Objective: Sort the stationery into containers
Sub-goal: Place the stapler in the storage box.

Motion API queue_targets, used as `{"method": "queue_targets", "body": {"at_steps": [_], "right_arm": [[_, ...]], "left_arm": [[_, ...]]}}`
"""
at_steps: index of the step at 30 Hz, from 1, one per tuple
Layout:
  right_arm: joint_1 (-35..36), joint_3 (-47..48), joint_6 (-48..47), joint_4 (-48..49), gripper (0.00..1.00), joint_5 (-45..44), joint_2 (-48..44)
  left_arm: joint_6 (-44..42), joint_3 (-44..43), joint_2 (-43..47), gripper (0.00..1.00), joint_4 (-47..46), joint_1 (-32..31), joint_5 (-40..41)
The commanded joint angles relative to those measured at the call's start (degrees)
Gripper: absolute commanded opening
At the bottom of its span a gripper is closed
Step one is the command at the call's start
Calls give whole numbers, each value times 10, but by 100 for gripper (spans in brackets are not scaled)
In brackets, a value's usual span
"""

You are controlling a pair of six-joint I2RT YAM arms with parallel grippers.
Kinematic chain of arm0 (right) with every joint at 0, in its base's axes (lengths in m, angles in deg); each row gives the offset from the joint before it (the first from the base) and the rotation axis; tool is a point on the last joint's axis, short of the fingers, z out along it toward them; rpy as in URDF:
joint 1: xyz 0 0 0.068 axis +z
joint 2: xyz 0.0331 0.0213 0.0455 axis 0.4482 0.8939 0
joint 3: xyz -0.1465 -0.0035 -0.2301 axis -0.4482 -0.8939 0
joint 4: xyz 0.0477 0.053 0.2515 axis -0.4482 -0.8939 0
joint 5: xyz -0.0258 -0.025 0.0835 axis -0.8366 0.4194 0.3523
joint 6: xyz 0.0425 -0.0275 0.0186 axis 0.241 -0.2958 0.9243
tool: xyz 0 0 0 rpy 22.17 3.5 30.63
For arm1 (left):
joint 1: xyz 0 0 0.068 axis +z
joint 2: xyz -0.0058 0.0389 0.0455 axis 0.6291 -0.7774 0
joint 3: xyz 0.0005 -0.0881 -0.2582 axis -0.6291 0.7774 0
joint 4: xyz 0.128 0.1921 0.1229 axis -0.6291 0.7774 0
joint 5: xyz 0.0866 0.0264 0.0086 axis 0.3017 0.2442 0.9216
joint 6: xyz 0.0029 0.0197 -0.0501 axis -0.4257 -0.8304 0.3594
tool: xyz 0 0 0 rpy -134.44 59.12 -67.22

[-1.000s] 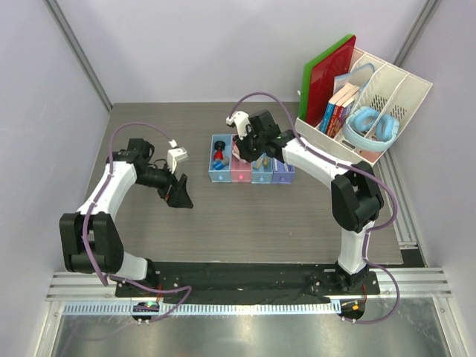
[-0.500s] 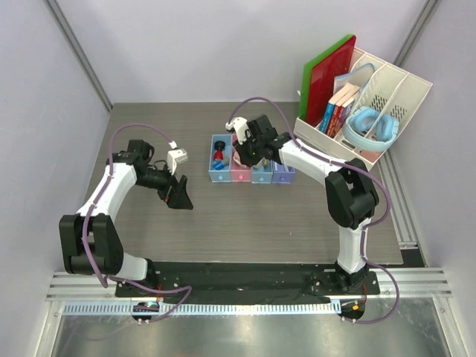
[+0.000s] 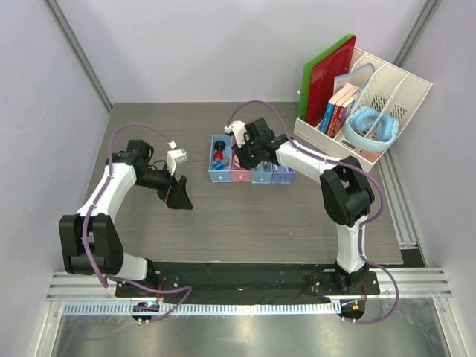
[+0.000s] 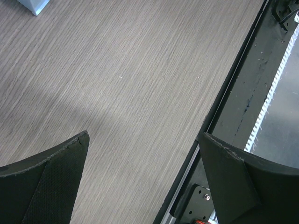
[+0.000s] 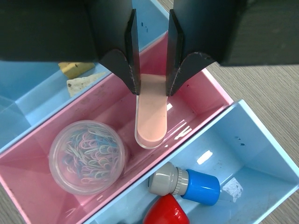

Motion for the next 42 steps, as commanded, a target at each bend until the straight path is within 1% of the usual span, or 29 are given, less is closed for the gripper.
{"method": "queue_targets", "body": {"at_steps": [1, 5, 7, 12, 14, 18, 19, 23, 25, 27, 34, 42], "right_arm": [[5, 1, 4, 27, 1, 1, 2], [7, 2, 4, 30, 2, -1, 5], [7, 3, 4, 31, 7, -4, 8], [8, 4, 3, 31, 11, -6, 11], [8, 5, 3, 32, 15, -9, 11], [8, 7, 2, 32, 19, -11, 12], [8, 8, 3, 32, 24, -12, 12], [8, 8, 3, 32, 28, -14, 13], [9, 9, 2, 32, 34, -15, 13], [9, 10, 2, 31, 37, -16, 14], [9, 12, 1, 30, 40, -18, 13], [10, 30, -6, 18, 39, -30, -3]], "left_arm": [[-17, 1, 20, 100, 6, 4, -16], [-20, 1, 21, 100, 11, 4, -17], [-21, 3, 21, 100, 11, 4, -17], [-23, 3, 20, 100, 13, 4, -19], [-23, 4, 19, 100, 13, 4, -19], [-23, 1, 17, 100, 13, 4, -20], [-24, 1, 17, 100, 15, 4, -21], [-26, -2, 18, 100, 18, 4, -22], [-27, -2, 18, 100, 19, 4, -21], [-28, -1, 18, 100, 21, 4, -22], [-30, -4, 18, 100, 24, 4, -24], [-22, -4, 15, 100, 16, 4, -24]]}}
